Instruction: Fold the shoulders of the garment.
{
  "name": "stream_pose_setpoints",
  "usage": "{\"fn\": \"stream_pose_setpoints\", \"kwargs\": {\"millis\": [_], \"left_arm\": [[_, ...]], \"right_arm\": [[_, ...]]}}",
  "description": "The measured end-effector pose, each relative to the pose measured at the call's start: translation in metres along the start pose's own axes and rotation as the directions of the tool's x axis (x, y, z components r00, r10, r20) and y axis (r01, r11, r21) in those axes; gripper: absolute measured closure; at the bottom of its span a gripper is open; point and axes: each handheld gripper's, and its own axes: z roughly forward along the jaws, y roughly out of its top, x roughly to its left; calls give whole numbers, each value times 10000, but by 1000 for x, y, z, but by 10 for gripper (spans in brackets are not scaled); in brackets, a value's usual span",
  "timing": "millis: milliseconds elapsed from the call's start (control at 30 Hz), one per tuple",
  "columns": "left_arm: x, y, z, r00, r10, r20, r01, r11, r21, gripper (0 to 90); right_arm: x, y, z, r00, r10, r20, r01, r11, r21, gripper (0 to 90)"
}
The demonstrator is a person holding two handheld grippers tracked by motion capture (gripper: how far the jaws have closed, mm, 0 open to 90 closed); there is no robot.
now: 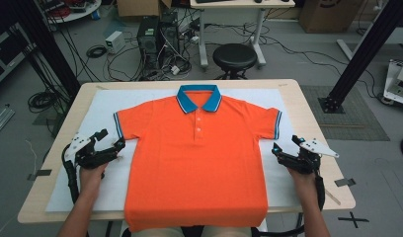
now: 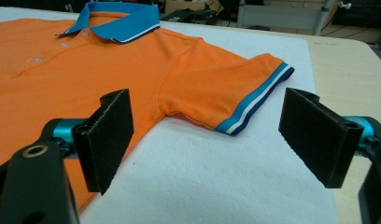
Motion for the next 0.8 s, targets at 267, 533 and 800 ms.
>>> {"fn": "stream_pose_setpoints", "kwargs": {"millis": [267,533,800], "left_arm": [[-1,0,1,10000,42,-56,-41,10000,66,160],[1,0,0,10000,-53,-7,53,10000,2,159],[-3,0,-1,9997,227,132,-228,9997,115,159]], "right_arm": [[0,0,0,10000,53,-25,-53,10000,-27,184],[-2,1,0,9992,271,-305,-265,9995,198,184],[-4,17,12,9978,656,-115,-645,9949,773,184]]}}
